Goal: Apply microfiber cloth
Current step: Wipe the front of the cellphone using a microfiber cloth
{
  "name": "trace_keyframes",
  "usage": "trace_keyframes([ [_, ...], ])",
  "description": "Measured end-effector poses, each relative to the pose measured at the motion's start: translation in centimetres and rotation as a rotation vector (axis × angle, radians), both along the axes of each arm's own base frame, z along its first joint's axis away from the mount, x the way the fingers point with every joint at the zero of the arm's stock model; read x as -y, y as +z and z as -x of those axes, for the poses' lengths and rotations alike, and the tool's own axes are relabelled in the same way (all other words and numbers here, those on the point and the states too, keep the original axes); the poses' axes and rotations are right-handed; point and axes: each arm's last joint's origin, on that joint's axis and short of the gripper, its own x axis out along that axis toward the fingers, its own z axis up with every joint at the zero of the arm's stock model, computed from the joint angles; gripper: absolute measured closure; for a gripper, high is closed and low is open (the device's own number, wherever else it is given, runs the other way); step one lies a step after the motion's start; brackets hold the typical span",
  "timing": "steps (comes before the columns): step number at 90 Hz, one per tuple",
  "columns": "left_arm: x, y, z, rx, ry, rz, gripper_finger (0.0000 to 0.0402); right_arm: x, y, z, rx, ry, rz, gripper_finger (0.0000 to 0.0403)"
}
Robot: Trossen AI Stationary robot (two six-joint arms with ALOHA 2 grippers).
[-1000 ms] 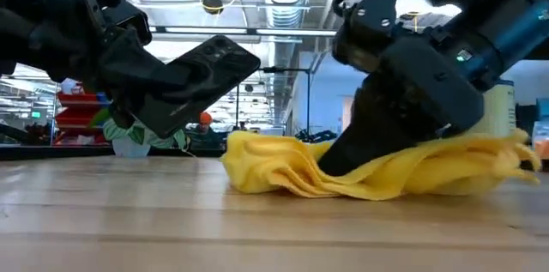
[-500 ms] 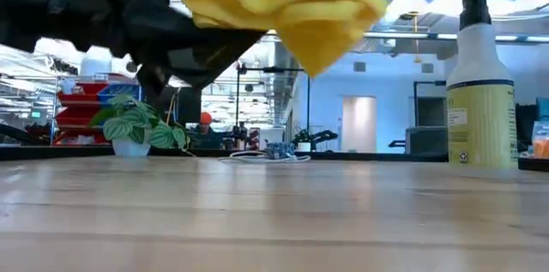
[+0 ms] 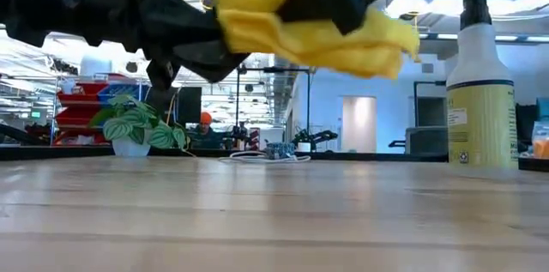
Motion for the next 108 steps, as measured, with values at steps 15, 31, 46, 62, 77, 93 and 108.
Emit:
trace_keyframes([
  [15,0.1,-0.1,0.0,-0.01,-0.023,-0.003,0.0391,-0.2,-0.1,-0.3,0.024,0.1,-0.122,0.0403],
  [31,0.1,-0.2,0.0,-0.02,-0.024,-0.008,0.0391,-0.3,-0.6,-0.5,0.0,0.135,-0.138,0.0403],
  [46,0.0,-0.3,0.0,-0.028,-0.013,-0.001,0.0391,-0.2,0.7,-0.2,0.069,-0.05,0.02,0.0403],
  [62,0.1,-0.5,0.1,-0.046,-0.029,-0.016,0.0391,-0.4,0.6,-0.4,0.085,0.04,-0.064,0.0403],
  [77,0.0,-0.3,0.0,-0.025,-0.014,-0.024,0.0391,-1.0,-0.6,-0.5,0.065,0.172,-0.219,0.0403],
  [93,0.0,0.0,0.0,-0.001,-0.004,-0.044,0.0391,-0.5,-0.4,-1.4,0.11,0.216,-0.254,0.0403],
  [108,0.0,0.0,0.0,0.003,0.0,-0.049,0.0391,1.0,0.4,-2.6,0.155,0.274,-0.267,0.0403],
])
